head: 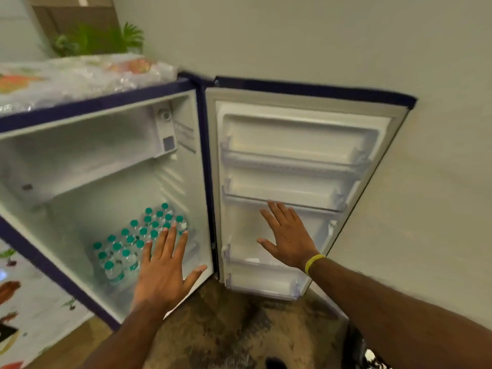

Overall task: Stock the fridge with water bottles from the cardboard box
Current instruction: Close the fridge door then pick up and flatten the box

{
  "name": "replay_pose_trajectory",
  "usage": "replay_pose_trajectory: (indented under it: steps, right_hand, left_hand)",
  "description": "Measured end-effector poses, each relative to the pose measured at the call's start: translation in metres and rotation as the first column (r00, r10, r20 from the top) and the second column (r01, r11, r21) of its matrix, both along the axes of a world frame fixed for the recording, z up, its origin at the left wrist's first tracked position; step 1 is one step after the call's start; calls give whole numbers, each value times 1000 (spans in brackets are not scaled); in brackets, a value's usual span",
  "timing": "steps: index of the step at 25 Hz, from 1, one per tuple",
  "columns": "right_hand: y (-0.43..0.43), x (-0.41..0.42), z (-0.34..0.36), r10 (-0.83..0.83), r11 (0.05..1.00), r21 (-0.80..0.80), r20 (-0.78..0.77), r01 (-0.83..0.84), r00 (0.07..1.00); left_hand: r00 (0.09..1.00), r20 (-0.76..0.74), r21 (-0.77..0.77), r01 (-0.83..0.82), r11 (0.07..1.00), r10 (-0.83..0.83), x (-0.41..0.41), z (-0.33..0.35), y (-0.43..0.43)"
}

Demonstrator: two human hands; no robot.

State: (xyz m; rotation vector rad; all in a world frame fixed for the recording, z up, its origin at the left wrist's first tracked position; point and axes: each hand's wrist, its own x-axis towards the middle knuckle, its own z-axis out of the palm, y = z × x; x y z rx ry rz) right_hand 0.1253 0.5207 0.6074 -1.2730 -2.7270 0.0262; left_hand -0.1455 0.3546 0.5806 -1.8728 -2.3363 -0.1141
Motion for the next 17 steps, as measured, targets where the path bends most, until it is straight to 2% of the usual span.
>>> replay_pose_trajectory:
  steps: [5,11,15,17]
  right_hand:
    - [27,34,72,-95,989,103,-112,107,989]
    - [83,78,163,-111,948,261,-275,185,955]
    - [138,111,213,-132,906,361,-261,223,956]
    - [165,125,230,-160,905,349,-250,242,955]
  left_hand:
    - [994,-17,111,108,988,-107,22,76,64]
    - [987,-63,273,162,948,-150,53,148,127]
    - [985,-102,332,166,929,-139,72,182,161]
    - [985,-128,361,157,919,-118,79,194,174]
